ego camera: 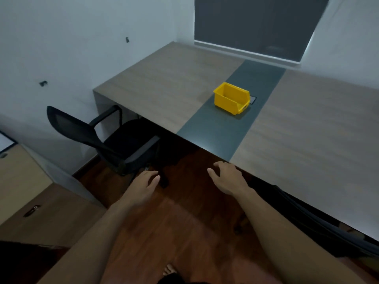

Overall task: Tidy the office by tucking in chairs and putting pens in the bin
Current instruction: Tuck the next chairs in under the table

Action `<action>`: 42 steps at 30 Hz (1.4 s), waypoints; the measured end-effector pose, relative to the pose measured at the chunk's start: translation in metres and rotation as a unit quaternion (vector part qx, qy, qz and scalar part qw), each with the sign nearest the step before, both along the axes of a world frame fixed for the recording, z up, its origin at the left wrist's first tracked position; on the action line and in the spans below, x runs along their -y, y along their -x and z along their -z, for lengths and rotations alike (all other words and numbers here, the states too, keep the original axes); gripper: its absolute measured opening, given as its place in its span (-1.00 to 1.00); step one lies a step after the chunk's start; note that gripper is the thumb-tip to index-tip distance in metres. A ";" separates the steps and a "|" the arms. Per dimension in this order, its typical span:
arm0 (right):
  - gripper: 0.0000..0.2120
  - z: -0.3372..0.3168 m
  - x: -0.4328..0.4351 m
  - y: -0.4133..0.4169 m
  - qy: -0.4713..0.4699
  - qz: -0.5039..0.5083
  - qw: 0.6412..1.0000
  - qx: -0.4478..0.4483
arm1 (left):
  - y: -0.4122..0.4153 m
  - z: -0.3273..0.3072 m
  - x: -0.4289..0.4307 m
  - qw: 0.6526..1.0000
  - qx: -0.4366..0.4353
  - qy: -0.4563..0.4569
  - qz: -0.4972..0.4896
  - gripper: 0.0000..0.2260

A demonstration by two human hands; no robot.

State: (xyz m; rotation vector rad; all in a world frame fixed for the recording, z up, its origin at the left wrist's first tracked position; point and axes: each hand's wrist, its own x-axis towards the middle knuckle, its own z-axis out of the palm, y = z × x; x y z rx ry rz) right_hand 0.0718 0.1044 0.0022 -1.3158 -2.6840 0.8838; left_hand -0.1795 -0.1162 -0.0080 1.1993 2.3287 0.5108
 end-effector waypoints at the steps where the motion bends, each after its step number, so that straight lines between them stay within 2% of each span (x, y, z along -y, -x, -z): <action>1: -0.40 0.000 0.007 0.018 0.000 -0.004 1.000 0.001 | 0.018 0.000 0.010 1.000 0.003 -0.003 -0.008 -0.52; 16: -0.47 0.010 0.064 0.253 0.029 -0.086 0.996 -0.010 | 0.218 -0.012 0.111 0.996 -0.014 -0.030 -0.088 -0.58; 33: -0.57 0.034 0.027 0.505 0.072 -0.215 0.974 -0.004 | 0.408 -0.042 0.095 0.979 -0.047 -0.039 -0.195 -0.60; 42: -0.55 0.045 0.045 0.591 0.082 -0.230 0.970 0.000 | 0.509 -0.016 0.080 0.987 -0.039 -0.042 -0.152 -0.60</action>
